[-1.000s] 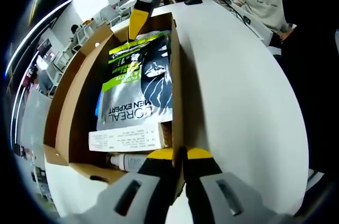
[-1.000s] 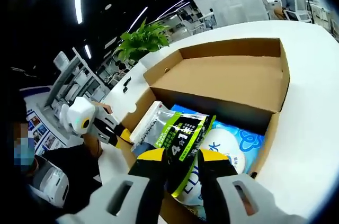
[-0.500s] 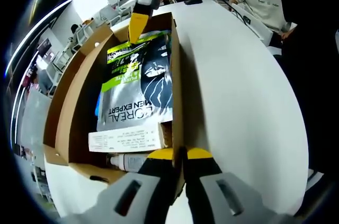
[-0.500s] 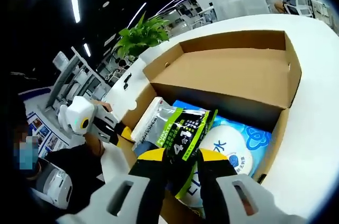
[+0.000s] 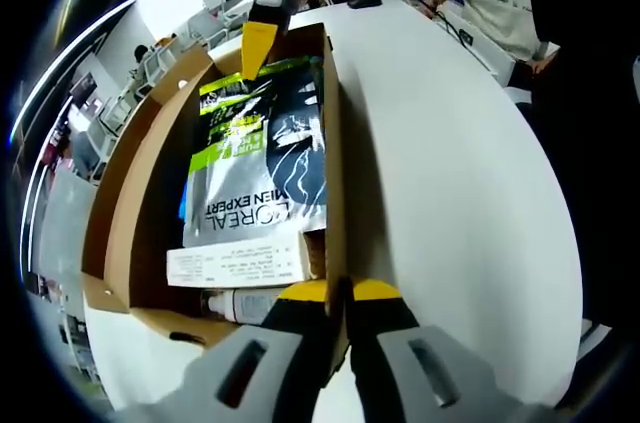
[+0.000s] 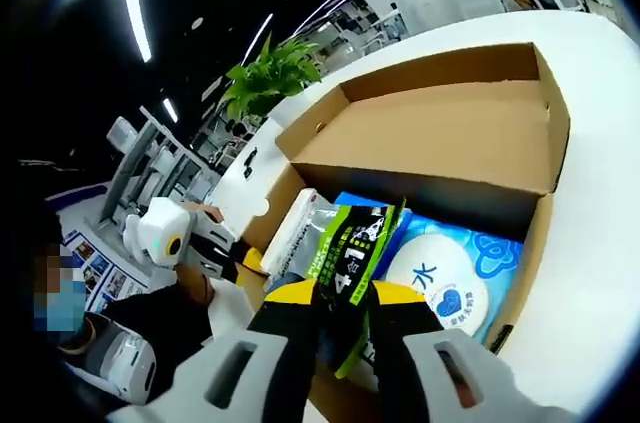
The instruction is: Operate the shoe box by opening the lid, removing the specified soft item, and placing it in the target area until the item is outside and the box remains undamaged.
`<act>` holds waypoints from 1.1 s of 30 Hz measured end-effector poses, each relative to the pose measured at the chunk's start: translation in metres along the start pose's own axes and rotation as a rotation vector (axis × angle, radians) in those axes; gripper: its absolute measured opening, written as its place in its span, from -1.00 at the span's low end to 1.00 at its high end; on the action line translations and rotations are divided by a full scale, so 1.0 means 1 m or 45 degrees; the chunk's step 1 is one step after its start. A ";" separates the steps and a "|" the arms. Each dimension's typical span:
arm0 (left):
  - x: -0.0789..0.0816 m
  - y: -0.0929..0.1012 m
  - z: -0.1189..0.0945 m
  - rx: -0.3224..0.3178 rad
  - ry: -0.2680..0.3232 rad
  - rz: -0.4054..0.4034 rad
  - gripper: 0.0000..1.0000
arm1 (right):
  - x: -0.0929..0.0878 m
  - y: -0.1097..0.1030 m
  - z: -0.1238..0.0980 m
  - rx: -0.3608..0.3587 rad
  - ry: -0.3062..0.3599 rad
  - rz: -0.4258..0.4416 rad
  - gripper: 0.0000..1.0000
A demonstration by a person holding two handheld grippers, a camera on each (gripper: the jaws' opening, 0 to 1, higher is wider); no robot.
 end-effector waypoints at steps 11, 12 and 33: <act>0.000 0.000 0.000 0.003 -0.002 0.002 -0.91 | 0.004 0.001 -0.003 0.024 -0.010 0.031 -0.84; 0.000 0.000 0.000 0.004 -0.002 0.004 -0.91 | 0.004 0.000 -0.004 0.030 -0.007 0.029 -0.84; -0.001 0.001 0.000 0.005 0.001 0.005 -0.91 | 0.008 -0.033 0.027 0.187 -0.069 0.047 -0.85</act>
Point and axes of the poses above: the point that each gripper's makers call its tool centre point, and the gripper's own axes: z roughly forward along the fingers, y roughly to its right, x roughly out of its top, the point moved 2 cm from there along -z, roughly backward along the fingers, and after that the axes turned 4 degrees about -y, right-handed, at the moved point
